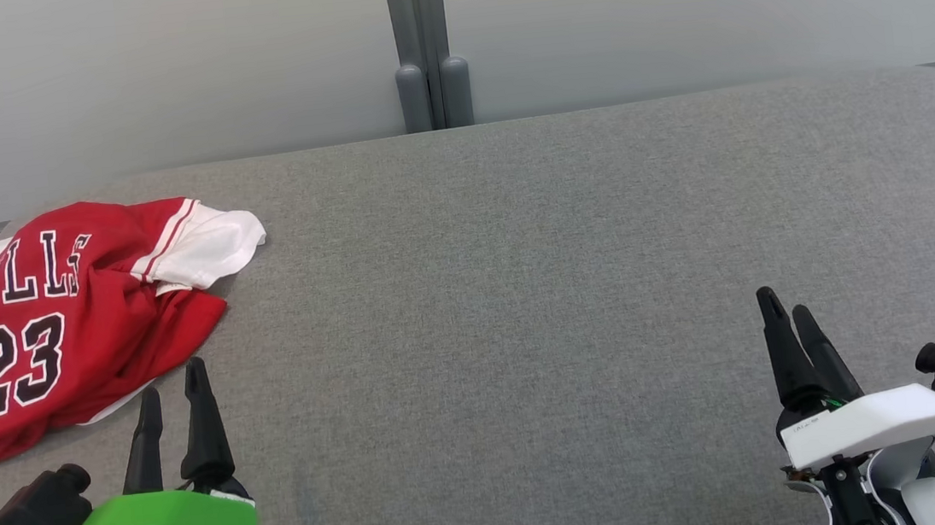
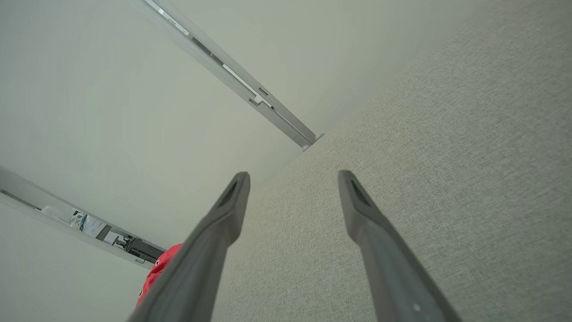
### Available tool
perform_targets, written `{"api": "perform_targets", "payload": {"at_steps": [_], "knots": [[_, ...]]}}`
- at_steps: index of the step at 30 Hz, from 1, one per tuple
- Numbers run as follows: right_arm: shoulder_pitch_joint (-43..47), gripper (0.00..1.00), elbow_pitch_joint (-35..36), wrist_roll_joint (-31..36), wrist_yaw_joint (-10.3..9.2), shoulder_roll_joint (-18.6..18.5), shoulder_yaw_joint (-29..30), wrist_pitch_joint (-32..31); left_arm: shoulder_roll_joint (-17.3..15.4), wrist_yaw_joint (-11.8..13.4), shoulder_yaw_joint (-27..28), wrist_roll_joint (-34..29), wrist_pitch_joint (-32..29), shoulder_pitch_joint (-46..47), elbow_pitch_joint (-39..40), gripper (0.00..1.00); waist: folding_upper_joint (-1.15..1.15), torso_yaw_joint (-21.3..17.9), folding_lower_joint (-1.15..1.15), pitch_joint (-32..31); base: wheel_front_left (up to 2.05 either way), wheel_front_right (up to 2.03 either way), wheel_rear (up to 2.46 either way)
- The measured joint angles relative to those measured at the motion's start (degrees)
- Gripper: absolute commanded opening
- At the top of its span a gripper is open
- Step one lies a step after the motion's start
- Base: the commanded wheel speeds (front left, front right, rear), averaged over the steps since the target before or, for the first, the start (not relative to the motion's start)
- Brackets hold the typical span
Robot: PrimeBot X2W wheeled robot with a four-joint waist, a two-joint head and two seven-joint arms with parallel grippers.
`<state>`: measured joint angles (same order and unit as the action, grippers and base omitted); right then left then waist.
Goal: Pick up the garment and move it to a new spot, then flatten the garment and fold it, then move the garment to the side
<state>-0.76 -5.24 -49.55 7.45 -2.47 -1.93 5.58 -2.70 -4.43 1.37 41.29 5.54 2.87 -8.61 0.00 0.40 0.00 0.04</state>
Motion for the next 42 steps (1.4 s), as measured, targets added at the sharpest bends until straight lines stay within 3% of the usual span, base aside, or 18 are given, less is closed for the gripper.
{"api": "perform_targets", "payload": {"at_steps": [16, 42], "knots": [[0.6, 1.0, -0.6, 12.5, 0.01, -0.1, -1.3, 2.6, -1.7, 2.4, -3.1, -13.4, 2.6, -0.3, -1.2, 1.0, 0.0, 0.2, 0.0, -0.2, 0.0, 0.0, 0.0], [1.9, 1.0, -0.3, 27.4, 0.01, -0.2, -2.2, 6.1, -2.8, 4.4, -5.7, -26.1, 6.1, -0.4, -4.5, 1.0, 0.0, 0.3, 0.0, -1.2, 0.0, 0.0, 0.0]]}}
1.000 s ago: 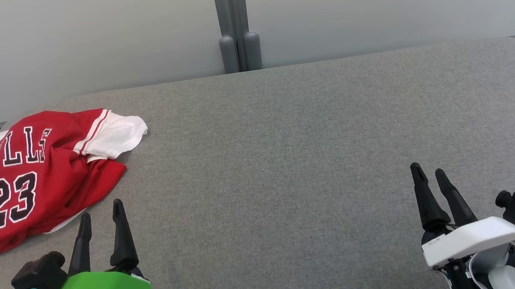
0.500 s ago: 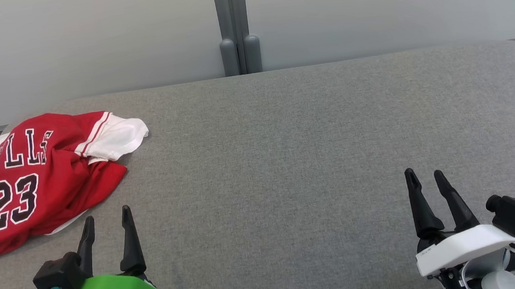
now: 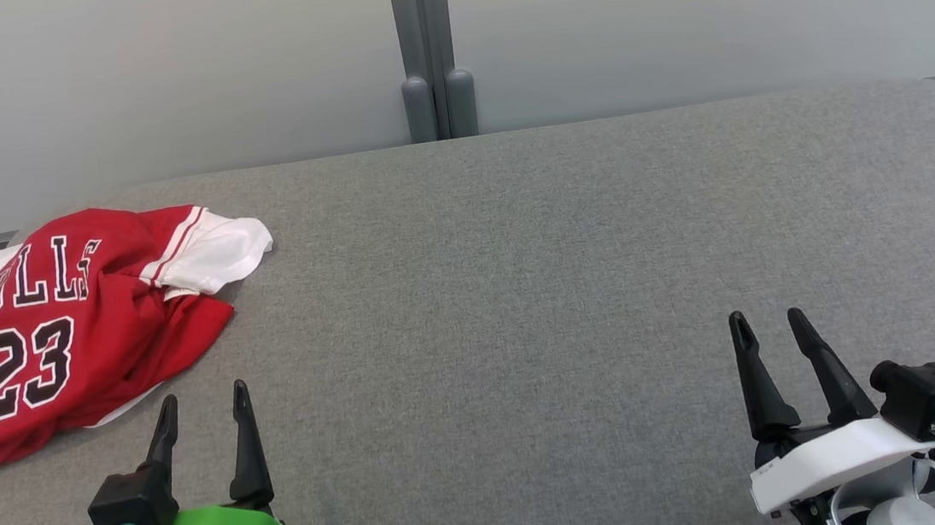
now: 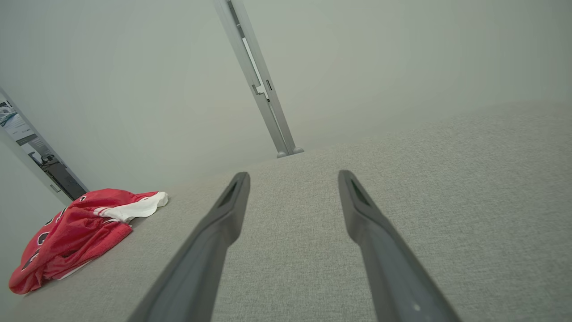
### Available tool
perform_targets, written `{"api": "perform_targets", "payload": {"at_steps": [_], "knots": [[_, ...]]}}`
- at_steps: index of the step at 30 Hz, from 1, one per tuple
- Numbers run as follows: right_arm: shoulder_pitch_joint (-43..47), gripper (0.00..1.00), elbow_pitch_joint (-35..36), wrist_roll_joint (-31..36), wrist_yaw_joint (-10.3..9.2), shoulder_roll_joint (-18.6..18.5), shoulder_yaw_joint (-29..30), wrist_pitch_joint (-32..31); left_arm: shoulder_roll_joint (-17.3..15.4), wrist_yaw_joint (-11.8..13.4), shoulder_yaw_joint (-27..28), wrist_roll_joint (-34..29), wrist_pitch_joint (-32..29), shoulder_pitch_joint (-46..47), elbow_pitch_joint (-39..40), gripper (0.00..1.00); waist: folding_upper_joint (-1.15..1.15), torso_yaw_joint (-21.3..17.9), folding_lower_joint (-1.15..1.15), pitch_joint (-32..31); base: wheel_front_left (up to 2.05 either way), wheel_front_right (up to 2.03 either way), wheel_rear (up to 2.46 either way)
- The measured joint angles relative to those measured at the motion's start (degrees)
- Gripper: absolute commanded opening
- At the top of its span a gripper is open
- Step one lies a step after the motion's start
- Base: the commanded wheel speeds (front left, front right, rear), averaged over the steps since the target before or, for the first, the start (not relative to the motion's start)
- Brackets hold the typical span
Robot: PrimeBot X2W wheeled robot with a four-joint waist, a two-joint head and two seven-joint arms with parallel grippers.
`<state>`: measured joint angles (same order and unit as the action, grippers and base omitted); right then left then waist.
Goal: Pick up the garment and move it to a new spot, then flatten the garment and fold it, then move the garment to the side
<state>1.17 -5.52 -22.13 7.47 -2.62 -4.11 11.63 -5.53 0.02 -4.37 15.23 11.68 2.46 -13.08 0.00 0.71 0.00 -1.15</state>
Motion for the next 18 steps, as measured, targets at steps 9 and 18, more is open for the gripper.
{"api": "perform_targets", "payload": {"at_steps": [9, 18], "knots": [[0.7, 1.0, 0.1, 4.5, 0.01, 0.0, 0.7, 1.1, -0.5, 0.2, -0.1, -2.9, 1.1, 0.0, -0.5, 1.0, 0.0, 0.0, 0.0, 0.0, 0.0, 0.0, 0.0], [1.0, 1.0, 0.3, 8.5, 0.01, -0.1, 1.0, 2.1, -0.7, 0.6, -0.3, -6.1, 2.0, -0.2, -1.3, 1.0, 0.0, 0.1, 0.0, -0.3, 0.0, 0.0, 0.0]]}}
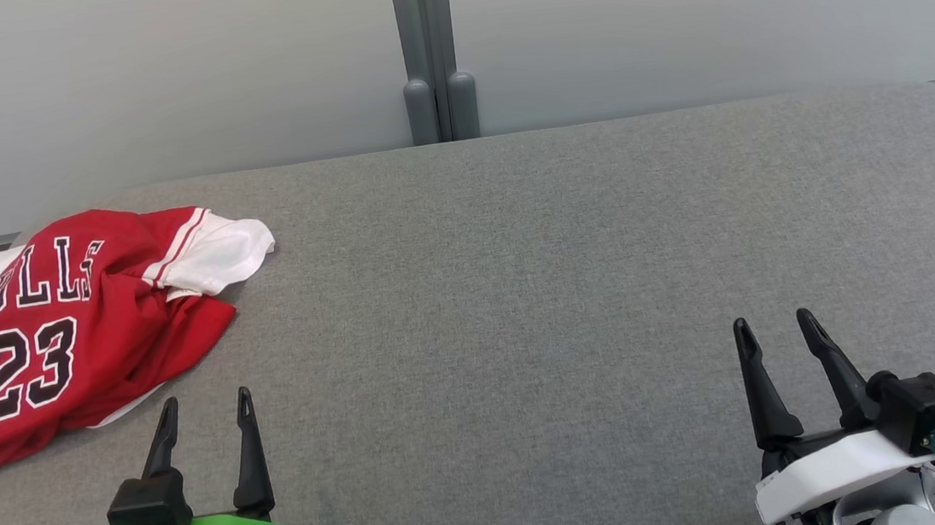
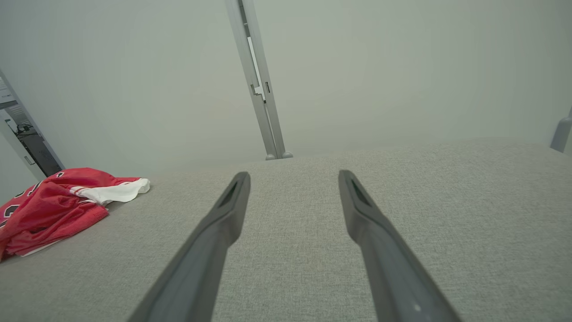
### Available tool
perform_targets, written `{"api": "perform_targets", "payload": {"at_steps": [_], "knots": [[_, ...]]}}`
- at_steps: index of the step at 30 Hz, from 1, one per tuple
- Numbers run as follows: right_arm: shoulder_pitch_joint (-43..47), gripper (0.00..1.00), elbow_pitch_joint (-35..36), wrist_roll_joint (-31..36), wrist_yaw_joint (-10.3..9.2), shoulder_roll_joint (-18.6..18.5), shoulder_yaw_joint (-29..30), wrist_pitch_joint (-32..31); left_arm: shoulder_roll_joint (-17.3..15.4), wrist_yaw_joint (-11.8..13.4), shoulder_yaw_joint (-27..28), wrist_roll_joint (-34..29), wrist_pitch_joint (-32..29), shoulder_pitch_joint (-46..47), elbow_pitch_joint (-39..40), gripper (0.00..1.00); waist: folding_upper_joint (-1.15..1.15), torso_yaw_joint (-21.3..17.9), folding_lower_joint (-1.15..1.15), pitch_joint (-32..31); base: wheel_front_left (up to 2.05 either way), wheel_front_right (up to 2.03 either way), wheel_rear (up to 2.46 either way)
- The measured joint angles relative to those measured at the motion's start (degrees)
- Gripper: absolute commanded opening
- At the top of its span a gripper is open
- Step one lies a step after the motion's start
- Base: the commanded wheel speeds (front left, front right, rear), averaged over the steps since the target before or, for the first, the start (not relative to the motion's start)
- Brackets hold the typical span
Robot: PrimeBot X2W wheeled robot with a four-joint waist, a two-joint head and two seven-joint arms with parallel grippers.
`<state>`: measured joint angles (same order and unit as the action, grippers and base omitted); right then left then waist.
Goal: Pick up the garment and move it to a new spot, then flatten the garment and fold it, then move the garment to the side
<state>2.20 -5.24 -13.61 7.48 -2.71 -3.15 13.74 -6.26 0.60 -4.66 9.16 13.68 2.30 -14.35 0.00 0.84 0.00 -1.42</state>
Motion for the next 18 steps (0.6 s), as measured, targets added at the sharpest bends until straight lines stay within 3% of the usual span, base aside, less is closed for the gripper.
{"api": "perform_targets", "payload": {"at_steps": [18], "knots": [[0.6, 1.0, -0.5, 2.5, 0.0, -0.1, 2.2, 1.3, 0.2, 0.1, 1.0, -2.2, 1.5, -0.3, -1.1, 1.0, 0.0, 0.1, 0.0, -0.7, 0.0, 0.0, 0.0]]}}
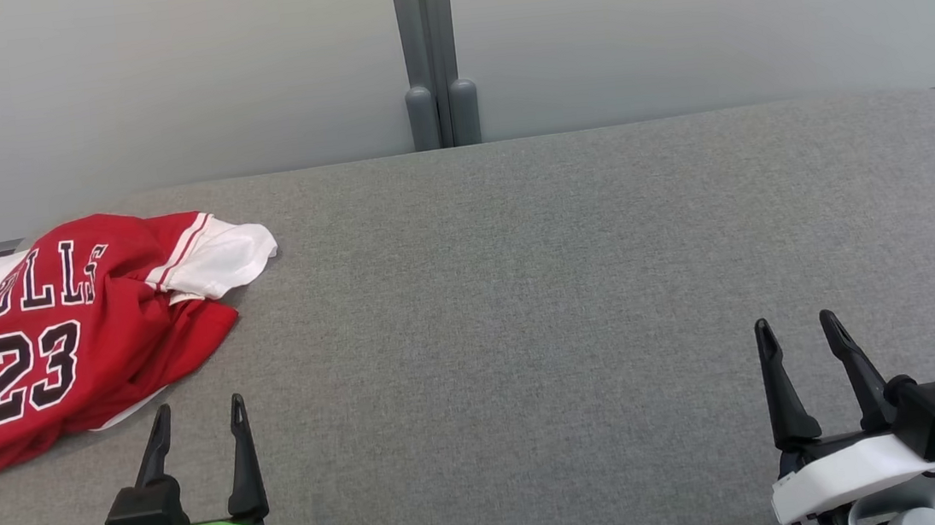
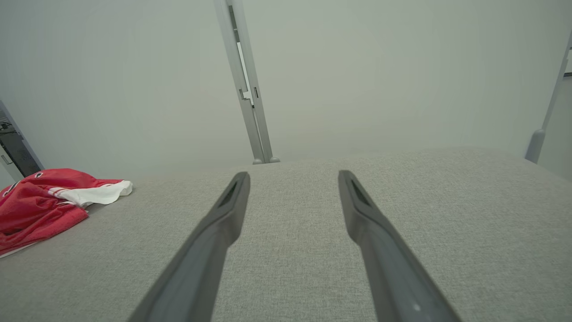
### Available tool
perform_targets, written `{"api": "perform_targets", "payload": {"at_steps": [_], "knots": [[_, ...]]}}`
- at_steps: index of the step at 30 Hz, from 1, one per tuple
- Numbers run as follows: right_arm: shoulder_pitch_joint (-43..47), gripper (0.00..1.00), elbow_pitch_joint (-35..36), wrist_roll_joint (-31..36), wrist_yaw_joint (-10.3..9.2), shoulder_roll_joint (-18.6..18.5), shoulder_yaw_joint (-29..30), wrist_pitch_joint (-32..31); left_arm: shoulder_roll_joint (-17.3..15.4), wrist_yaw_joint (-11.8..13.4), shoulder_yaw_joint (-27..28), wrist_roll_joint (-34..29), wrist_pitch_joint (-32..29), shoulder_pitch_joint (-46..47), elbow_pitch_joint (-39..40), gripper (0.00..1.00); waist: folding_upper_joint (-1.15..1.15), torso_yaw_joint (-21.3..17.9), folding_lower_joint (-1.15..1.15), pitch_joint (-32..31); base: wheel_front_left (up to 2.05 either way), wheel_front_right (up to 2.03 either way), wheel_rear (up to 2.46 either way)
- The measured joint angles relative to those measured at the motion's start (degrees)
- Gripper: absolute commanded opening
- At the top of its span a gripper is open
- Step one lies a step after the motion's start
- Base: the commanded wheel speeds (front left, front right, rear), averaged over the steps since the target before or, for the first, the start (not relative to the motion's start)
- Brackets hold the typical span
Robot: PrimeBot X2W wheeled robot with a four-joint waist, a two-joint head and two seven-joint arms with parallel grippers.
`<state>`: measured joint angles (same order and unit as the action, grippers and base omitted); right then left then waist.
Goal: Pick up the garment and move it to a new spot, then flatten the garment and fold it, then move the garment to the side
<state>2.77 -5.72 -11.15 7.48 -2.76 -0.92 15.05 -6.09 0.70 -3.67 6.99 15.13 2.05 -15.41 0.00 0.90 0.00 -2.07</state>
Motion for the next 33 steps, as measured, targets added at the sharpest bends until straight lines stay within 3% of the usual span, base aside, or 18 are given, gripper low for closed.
{"api": "perform_targets", "payload": {"at_steps": [33], "knots": [[0.2, 1.0, -1.3, -2.1, 0.01, 0.0, -0.2, 0.0, -0.6, -1.1, -0.4, 4.5, -2.4, 0.0, -0.4, 1.0, 0.0, 0.6, 0.0, -0.1, 0.0, 0.0, 0.0]]}}
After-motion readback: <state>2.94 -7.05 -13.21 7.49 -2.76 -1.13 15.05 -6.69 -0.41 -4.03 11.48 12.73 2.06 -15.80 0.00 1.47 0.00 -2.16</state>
